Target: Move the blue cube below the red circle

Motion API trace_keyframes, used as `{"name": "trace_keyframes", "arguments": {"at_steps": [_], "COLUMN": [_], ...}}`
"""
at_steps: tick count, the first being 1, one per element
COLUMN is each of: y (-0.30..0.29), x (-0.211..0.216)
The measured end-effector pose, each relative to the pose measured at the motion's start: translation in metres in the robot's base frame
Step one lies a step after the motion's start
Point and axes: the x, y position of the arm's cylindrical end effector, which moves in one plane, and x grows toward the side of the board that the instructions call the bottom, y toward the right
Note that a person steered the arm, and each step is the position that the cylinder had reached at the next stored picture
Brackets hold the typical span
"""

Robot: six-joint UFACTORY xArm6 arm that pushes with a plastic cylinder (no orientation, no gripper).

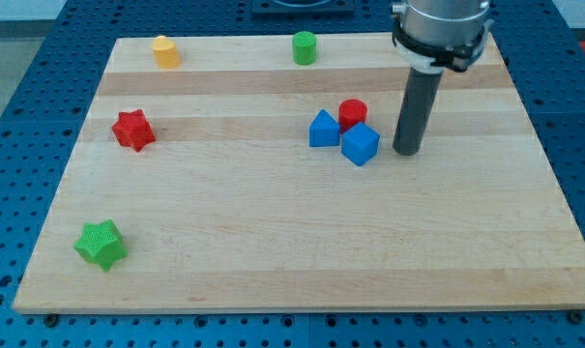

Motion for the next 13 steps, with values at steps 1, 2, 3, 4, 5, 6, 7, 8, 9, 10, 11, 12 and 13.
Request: {"name": "trace_keyframes", "arguments": {"at_steps": [1,2,3,4,5,6,7,8,9,10,11,12,13], "y": [0.000,-0.003,-0.013,-0.021,-0.021,-0.023,-0.029,-0.037,-0.040,-0.031,-0.004,0.020,0.046], "x": [0.021,0.023,0.023,0.017,0.008,0.002,0.002,0.002,0.002,0.002,-0.006,-0.026,-0.044]}}
